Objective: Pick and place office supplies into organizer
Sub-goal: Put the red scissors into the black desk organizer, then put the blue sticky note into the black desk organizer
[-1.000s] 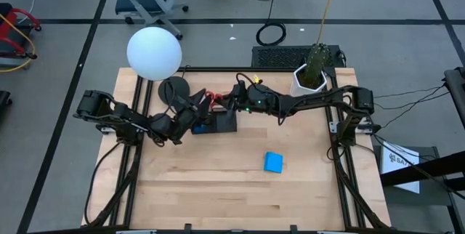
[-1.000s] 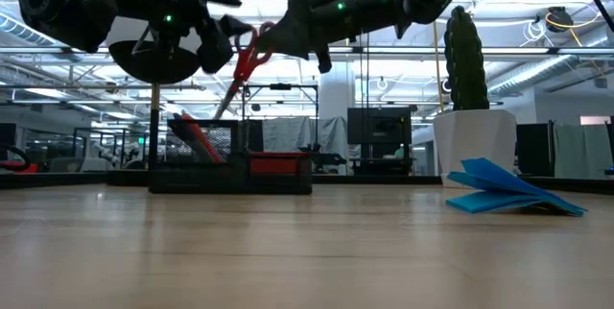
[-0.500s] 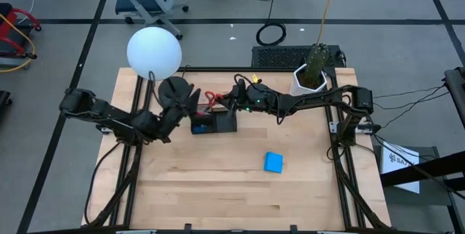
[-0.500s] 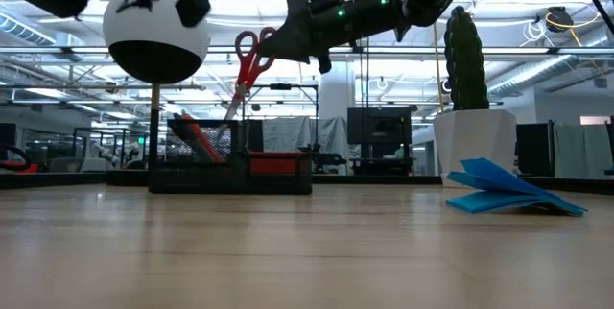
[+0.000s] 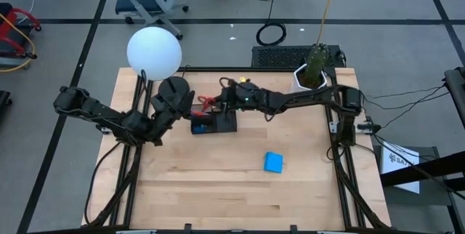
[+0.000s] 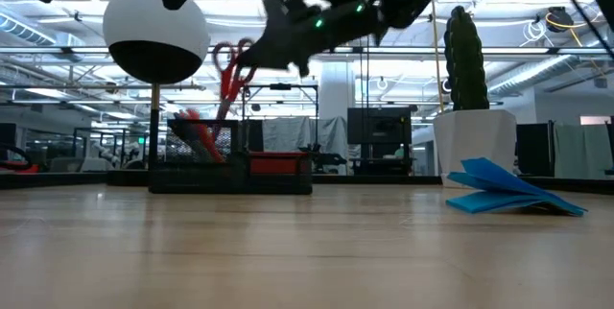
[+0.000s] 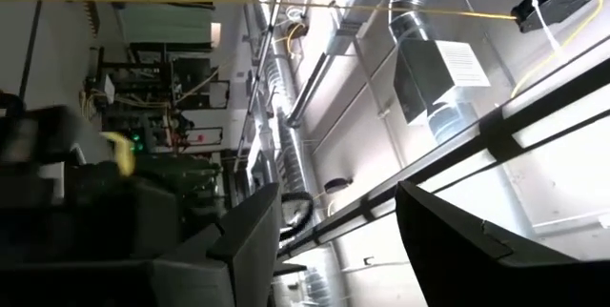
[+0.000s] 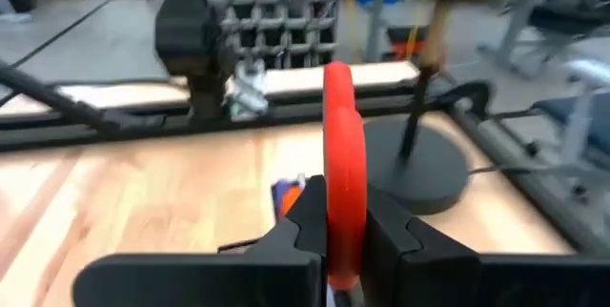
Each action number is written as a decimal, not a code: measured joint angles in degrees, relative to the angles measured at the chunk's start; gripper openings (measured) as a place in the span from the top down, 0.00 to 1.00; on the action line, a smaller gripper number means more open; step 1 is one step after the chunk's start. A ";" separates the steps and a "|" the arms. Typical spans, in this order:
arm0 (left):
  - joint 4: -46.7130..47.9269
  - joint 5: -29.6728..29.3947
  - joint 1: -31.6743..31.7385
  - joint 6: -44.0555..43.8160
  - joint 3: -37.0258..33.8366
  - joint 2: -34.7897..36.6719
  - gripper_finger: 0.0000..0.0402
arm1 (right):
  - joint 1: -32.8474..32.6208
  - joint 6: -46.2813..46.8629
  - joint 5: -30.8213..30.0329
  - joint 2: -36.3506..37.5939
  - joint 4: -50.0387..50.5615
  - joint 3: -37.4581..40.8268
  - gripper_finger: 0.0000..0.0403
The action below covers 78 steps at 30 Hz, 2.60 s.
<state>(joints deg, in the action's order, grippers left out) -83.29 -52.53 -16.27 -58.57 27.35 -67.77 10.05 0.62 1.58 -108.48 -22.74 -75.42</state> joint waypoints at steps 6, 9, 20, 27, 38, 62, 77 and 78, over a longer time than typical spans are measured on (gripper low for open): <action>-0.20 -0.02 -0.48 -0.01 0.00 -0.02 0.47 | -0.82 4.24 1.61 -5.75 -0.88 -0.80 0.95; -0.33 -0.02 -0.63 -0.02 0.00 -0.02 0.47 | -1.07 4.45 1.83 -6.53 -0.62 -0.84 0.95; -0.35 0.02 -0.76 1.07 0.00 -0.02 0.47 | -0.70 1.92 -1.99 -4.02 -1.60 -0.44 0.71; -0.39 0.02 -0.76 2.03 0.00 -0.02 0.47 | -0.44 1.49 -3.08 -0.59 -0.66 -0.48 0.51; -0.35 4.94 -0.76 1.66 0.00 -0.02 0.47 | -0.62 1.67 -3.06 10.75 12.67 -0.54 0.47; 7.37 21.68 -0.76 -9.06 0.04 -0.02 0.47 | -20.09 0.00 4.68 24.46 62.92 -0.57 0.50; 11.34 26.08 -0.74 -11.14 0.04 -0.04 0.47 | -32.06 12.44 -8.41 15.46 67.10 -0.57 0.50; 11.58 26.44 -0.74 -11.19 0.04 -0.04 0.47 | -33.23 13.86 -9.66 14.54 67.52 -0.56 0.50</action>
<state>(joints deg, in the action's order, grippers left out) -71.70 -26.10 -17.02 -69.76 27.40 -67.81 -23.18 14.48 -8.08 -93.94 44.77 -75.98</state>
